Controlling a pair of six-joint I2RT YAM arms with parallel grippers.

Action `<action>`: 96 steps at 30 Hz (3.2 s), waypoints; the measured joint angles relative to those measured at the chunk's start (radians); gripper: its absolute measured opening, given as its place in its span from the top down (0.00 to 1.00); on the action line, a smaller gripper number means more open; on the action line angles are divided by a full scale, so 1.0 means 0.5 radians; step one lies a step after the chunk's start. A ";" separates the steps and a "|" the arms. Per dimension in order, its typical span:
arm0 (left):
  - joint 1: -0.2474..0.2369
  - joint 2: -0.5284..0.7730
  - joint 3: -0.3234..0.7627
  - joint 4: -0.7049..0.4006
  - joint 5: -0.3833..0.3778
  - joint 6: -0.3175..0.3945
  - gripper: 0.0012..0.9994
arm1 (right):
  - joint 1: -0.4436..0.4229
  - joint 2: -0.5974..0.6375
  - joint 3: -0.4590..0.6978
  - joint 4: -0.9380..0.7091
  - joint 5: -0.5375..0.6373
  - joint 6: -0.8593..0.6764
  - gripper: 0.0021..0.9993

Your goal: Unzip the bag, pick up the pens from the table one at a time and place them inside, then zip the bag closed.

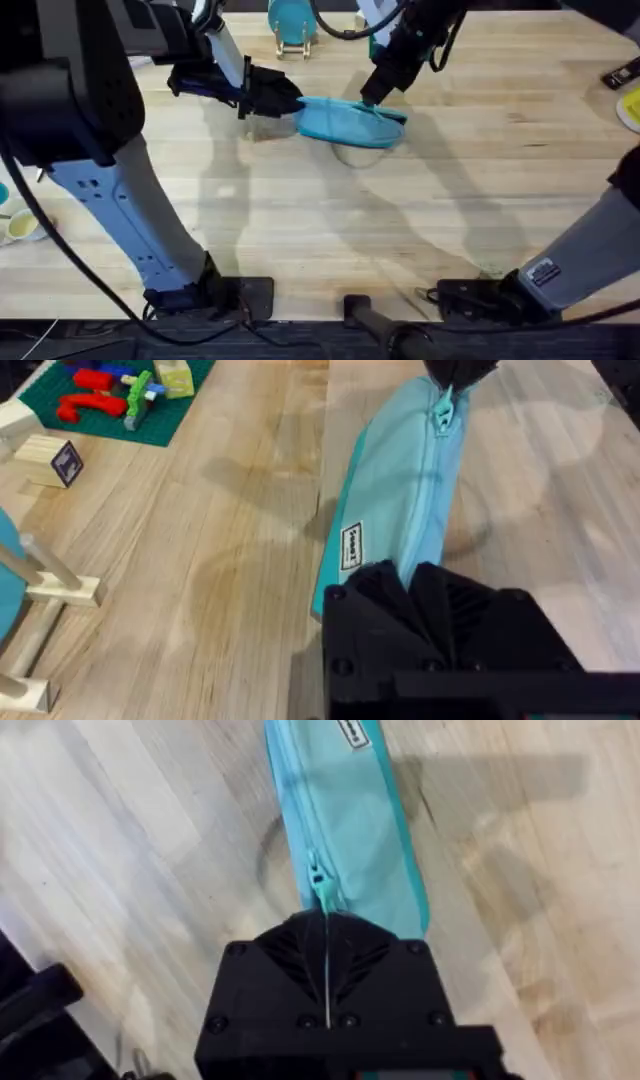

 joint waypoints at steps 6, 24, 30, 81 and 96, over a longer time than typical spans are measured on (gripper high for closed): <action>0.001 0.000 0.000 0.000 -0.002 0.000 0.96 | -0.036 0.001 0.001 -0.155 0.026 0.020 0.97; 0.002 0.000 0.000 -0.007 -0.003 0.000 0.96 | -0.312 0.001 0.001 -0.343 0.137 0.044 0.97; 0.002 0.000 0.000 -0.007 -0.003 0.000 0.96 | -0.350 0.001 0.001 -0.360 0.143 0.043 0.97; 0.002 0.000 0.000 -0.008 -0.004 0.000 0.96 | -0.295 -0.102 0.005 -0.150 -0.264 -0.092 0.00; 0.002 0.000 0.000 -0.008 -0.003 0.000 0.96 | -0.106 0.001 0.005 -0.005 -0.278 -0.138 0.00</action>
